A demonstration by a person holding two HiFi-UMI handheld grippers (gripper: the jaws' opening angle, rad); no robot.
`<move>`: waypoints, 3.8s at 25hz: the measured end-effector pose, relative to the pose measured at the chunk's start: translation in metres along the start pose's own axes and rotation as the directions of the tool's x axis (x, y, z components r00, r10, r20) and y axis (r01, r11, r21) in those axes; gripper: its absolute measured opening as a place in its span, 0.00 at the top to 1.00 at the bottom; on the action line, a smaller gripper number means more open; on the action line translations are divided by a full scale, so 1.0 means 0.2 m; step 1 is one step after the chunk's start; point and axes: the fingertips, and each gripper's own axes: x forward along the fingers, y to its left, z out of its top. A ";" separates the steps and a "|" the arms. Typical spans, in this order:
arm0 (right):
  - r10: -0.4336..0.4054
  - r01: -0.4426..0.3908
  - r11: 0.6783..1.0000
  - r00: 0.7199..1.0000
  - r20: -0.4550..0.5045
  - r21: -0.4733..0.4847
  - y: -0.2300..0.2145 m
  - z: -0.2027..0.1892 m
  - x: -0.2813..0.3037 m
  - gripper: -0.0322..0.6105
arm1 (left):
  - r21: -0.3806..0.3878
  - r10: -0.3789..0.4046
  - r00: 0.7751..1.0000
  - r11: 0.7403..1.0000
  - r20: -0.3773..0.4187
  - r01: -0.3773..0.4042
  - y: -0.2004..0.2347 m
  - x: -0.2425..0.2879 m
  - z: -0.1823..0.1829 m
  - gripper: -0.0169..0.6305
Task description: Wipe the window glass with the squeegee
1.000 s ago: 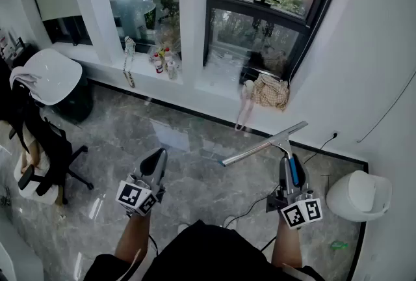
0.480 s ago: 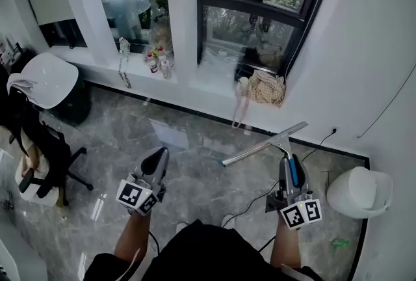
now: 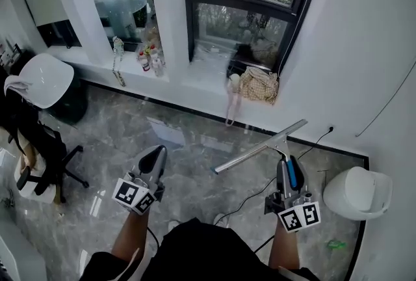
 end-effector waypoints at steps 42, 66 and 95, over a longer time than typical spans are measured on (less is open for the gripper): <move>-0.078 0.085 0.990 0.995 0.062 -0.115 0.01 -0.16 1.10 0.74 | 0.016 -0.109 0.994 0.994 0.022 0.109 0.91 0.76 0.07 0.98; -0.099 0.108 0.987 0.992 0.079 -0.122 -0.51 -0.18 1.75 0.74 | 0.030 -0.059 0.998 0.998 0.000 0.059 1.19 1.52 0.00 0.98; -0.030 0.059 0.959 0.994 0.106 -0.278 -1.19 -0.01 2.76 0.74 | 0.098 -0.088 0.993 0.992 0.078 0.080 1.48 2.87 0.14 0.98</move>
